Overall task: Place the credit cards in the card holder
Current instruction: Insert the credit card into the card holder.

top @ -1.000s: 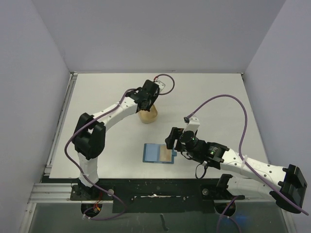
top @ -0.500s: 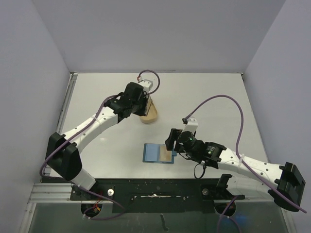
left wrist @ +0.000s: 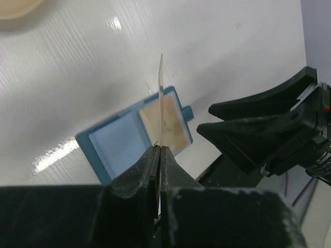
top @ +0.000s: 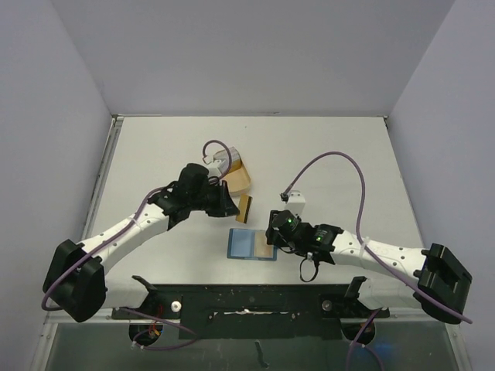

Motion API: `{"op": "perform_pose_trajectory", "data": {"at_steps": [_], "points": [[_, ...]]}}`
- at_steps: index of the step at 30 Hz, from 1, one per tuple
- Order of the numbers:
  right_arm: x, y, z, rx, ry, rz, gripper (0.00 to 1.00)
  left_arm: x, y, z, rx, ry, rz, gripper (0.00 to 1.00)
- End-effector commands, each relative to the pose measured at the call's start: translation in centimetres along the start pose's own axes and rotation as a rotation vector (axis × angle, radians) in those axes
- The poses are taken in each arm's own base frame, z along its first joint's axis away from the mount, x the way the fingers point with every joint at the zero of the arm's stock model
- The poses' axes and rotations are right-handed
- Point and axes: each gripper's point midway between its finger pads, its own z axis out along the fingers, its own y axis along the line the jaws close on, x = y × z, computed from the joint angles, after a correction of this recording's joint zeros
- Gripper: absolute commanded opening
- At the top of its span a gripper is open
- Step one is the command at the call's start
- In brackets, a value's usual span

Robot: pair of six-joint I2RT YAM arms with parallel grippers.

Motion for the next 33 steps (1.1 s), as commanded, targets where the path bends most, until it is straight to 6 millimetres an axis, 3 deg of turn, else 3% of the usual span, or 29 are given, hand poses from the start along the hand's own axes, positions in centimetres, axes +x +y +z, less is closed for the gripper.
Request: {"op": "perform_pose_trajectory", "data": {"at_steps": [1,13,20,33], "points": [[-0.4,0.2,1.0,0.010,-0.020,0.000,0.40,0.1,-2.8,-0.2,0.182,-0.043,-0.105,0.00],[1.8,-0.5,3.3,0.048,0.055,-0.045,0.37,5.4,-1.1,1.1,0.222,0.066,-0.242,0.00],[3.7,-2.2,4.2,0.117,0.106,-0.058,0.32,7.4,-0.2,1.9,0.230,0.100,-0.277,0.00],[4.2,-3.3,4.1,0.147,0.101,-0.054,0.24,9.9,1.0,3.5,0.219,0.159,-0.312,0.00]]}}
